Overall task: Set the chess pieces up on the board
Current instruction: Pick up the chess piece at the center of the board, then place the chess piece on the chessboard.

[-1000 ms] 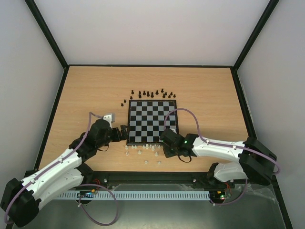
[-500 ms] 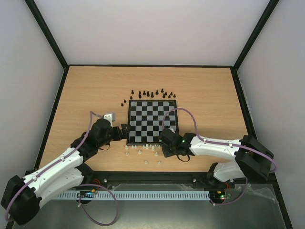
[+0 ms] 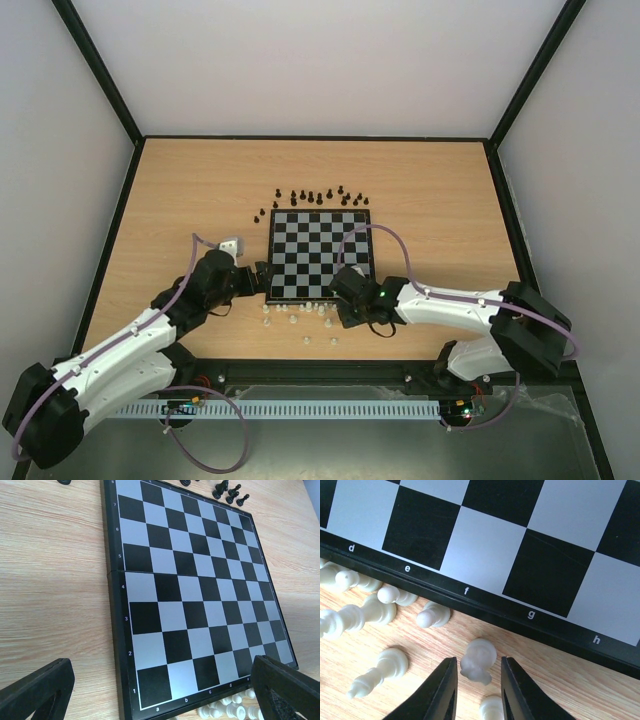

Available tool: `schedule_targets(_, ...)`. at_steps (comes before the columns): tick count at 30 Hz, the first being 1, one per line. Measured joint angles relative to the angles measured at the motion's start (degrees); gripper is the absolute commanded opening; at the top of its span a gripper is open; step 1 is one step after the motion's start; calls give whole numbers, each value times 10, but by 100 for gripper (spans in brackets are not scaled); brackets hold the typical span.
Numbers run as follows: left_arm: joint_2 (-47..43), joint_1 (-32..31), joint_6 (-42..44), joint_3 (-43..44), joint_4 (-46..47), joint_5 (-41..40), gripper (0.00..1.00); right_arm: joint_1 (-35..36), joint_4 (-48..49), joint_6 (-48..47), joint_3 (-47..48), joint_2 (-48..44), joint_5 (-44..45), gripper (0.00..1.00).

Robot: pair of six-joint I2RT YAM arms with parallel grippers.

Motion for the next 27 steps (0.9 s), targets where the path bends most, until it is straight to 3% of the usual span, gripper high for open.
schedule_targets(10,2,0,-2,-1,12,0,100,2,2,-5,7,14,2,7)
schedule_targets(27,28,0,-2,-3,22,0,100,2,-48,-5,50,-33,61,8)
